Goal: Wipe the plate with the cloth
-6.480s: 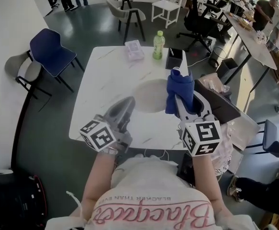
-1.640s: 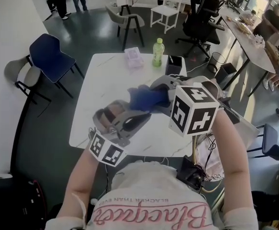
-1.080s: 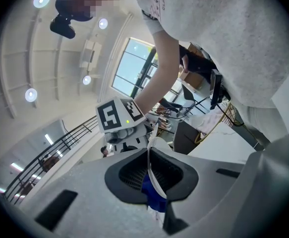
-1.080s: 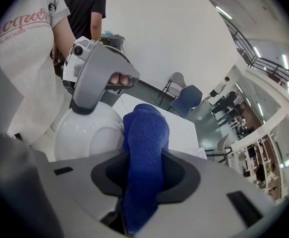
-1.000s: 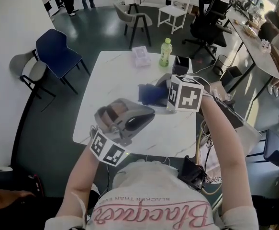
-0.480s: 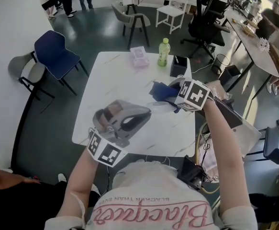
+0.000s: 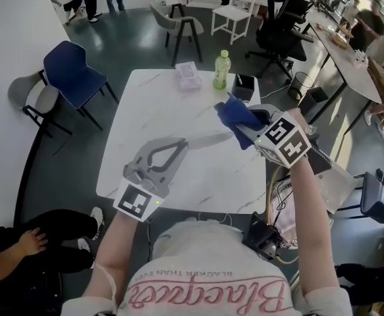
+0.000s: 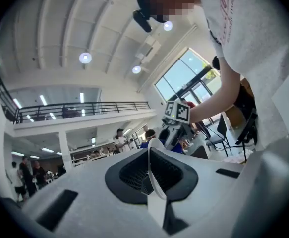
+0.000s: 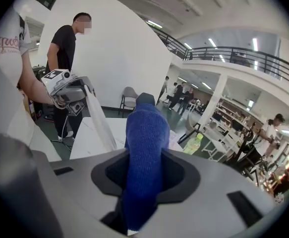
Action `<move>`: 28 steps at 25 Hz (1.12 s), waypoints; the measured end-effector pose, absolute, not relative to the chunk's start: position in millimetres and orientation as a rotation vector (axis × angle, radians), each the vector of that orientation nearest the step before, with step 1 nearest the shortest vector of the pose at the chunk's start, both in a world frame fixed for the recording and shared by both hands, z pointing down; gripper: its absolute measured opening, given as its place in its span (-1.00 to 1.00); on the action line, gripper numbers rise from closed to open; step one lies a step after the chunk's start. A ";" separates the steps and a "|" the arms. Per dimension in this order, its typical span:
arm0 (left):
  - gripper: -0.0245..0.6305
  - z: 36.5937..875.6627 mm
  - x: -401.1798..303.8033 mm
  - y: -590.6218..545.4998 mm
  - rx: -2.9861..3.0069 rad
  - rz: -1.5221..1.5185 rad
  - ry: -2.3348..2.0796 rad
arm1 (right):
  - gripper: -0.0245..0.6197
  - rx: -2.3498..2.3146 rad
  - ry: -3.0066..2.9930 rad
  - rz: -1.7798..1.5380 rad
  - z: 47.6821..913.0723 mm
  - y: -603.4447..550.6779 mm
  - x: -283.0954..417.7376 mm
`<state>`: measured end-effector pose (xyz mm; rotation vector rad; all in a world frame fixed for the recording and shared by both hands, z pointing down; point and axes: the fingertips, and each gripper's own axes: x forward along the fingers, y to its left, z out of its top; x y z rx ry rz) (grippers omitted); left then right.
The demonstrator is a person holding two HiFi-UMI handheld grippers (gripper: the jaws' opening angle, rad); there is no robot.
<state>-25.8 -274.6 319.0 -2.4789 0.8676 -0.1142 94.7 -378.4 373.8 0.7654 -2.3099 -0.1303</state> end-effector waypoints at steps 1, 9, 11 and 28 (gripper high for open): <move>-0.89 322.3 -31.5 -279.2 -2.525 -0.094 0.930 | -0.56 0.790 -2.309 -0.145 372.1 -376.1 96.5; -0.89 317.6 -58.7 -302.2 -2.642 0.134 1.260 | -0.56 1.160 -2.366 -0.112 337.9 -358.1 110.1; -0.89 318.7 -62.6 -305.9 -2.669 0.186 1.341 | -0.56 1.212 -2.407 -0.076 332.8 -349.5 111.3; -0.89 329.3 -60.0 -328.6 -2.818 0.322 1.602 | -0.56 1.478 -2.530 0.205 350.2 -319.7 112.6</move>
